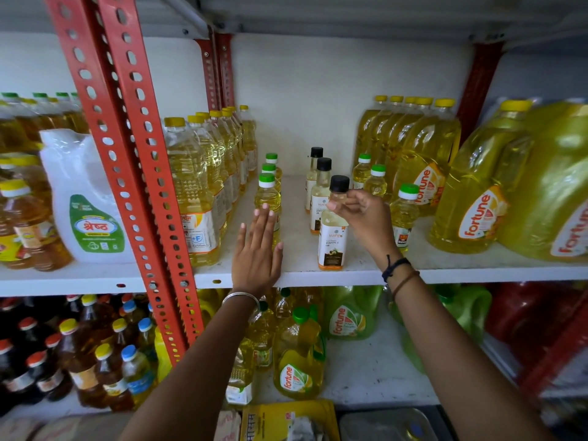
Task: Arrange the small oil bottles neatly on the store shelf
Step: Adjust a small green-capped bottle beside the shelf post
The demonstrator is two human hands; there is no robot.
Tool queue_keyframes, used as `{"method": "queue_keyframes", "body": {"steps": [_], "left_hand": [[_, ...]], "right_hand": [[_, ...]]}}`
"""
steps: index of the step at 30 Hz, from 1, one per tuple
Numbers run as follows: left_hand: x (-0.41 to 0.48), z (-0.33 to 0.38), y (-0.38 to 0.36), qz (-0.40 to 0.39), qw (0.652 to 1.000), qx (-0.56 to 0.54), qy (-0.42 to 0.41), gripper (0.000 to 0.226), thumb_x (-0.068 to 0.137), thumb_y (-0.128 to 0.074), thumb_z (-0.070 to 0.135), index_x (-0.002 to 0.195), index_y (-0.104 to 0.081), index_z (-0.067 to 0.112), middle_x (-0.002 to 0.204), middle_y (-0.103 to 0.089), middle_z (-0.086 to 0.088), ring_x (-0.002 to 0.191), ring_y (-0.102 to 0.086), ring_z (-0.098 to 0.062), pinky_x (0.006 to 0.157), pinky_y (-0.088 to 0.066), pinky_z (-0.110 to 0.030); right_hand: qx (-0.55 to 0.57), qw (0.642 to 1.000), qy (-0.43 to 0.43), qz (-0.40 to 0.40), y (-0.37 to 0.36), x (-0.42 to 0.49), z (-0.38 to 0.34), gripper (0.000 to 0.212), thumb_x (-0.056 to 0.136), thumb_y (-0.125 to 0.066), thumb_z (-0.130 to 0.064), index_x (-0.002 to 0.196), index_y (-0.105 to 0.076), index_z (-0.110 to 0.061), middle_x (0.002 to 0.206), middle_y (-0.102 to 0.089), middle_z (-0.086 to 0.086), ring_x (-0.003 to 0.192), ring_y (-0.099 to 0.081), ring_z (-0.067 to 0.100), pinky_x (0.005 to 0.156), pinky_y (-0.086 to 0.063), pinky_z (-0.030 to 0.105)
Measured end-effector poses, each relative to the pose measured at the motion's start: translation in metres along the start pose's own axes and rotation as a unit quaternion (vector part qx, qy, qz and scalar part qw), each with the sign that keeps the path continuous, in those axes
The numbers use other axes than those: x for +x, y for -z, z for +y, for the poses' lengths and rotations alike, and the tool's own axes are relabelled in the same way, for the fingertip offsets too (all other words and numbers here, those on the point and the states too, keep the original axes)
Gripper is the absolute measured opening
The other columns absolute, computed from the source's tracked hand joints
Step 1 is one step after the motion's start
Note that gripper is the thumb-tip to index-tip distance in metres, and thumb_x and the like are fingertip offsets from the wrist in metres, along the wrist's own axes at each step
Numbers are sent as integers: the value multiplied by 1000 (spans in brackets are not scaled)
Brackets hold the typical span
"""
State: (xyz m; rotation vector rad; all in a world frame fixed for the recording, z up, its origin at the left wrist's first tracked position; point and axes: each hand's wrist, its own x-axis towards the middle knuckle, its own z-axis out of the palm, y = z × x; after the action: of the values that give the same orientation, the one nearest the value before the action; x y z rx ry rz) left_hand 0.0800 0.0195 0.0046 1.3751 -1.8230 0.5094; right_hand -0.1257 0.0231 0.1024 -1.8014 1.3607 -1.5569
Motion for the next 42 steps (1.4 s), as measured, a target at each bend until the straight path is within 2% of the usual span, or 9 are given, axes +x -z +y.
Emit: {"method": "queue_keyframes", "body": {"steps": [3, 6, 10, 15, 22, 25, 30, 36, 42], "left_hand": [[0, -5, 10, 22, 999, -19, -20, 57, 99, -26, 31, 150, -19, 7, 158, -15, -8, 147, -6, -19, 119, 0, -38], [4, -20, 30, 59, 998, -3, -11, 57, 99, -25, 31, 150, -18, 7, 158, -14, -8, 147, -6, -19, 119, 0, -39], [7, -43, 58, 93, 994, 54, 13, 57, 98, -27, 31, 150, -23, 7, 158, -17, -8, 147, -5, -18, 118, 4, -39], [-2, -68, 64, 81, 990, 116, 15, 59, 97, -28, 32, 150, -25, 7, 158, -19, -8, 147, -5, -15, 118, 5, -39], [-3, -82, 58, 97, 986, 136, -25, 59, 96, -31, 31, 149, -26, 8, 157, -19, -4, 147, -6, -13, 117, 2, -39], [-4, -84, 55, 117, 984, 133, -34, 58, 95, -31, 31, 149, -26, 8, 156, -21, -4, 147, -6, -13, 118, 0, -38], [-4, -87, 52, 134, 982, 130, -40, 59, 96, -30, 32, 150, -22, 9, 156, -19, -4, 147, -5, -14, 118, 1, -38], [-4, -89, 52, 139, 982, 119, -52, 58, 96, -30, 31, 149, -22, 9, 155, -21, -5, 147, -6, -14, 118, 1, -38], [-5, -88, 54, 137, 982, 115, -55, 57, 96, -30, 31, 148, -25, 9, 155, -21, -5, 147, -6, -13, 118, 0, -37]], "right_hand": [[6, 1000, -5, 16, 2, -7, -2, 52, 75, -75, -32, 118, -56, -10, 120, -64, 8, 108, -60, 18, 86, -48, 27], [22, 994, 37, 103, 4, -15, -10, 53, 75, -75, -33, 118, -54, -11, 121, -58, 6, 111, -56, 18, 90, -50, 31], [45, 969, 159, 184, -8, -27, -41, 36, 80, -71, -27, 108, -58, -9, 107, -55, 1, 100, -56, 11, 85, -45, 16], [65, 972, 192, 116, -52, -28, -60, 24, 83, -67, -25, 101, -60, -11, 101, -59, 2, 95, -59, 14, 81, -47, 19], [38, 996, 67, -39, -103, 7, -47, 43, 93, -53, -20, 132, -40, -10, 137, -50, 9, 125, -47, 18, 107, -39, 36], [35, 994, 43, -93, -111, 17, -42, 47, 91, -55, -12, 135, -39, -10, 132, -55, 12, 119, -53, 20, 102, -40, 32], [33, 997, 23, -72, -117, 24, -38, 48, 85, -63, -13, 131, -48, -13, 117, -62, 10, 101, -55, 15, 91, -43, 30], [17, 999, 29, -29, -123, 28, -41, 41, 74, -76, -23, 110, -59, -15, 96, -61, 3, 85, -56, 16, 76, -44, 28], [7, 999, 45, -14, -126, 24, -41, 38, 78, -72, -31, 110, -57, -16, 107, -60, 0, 94, -55, 16, 80, -44, 29]]}}
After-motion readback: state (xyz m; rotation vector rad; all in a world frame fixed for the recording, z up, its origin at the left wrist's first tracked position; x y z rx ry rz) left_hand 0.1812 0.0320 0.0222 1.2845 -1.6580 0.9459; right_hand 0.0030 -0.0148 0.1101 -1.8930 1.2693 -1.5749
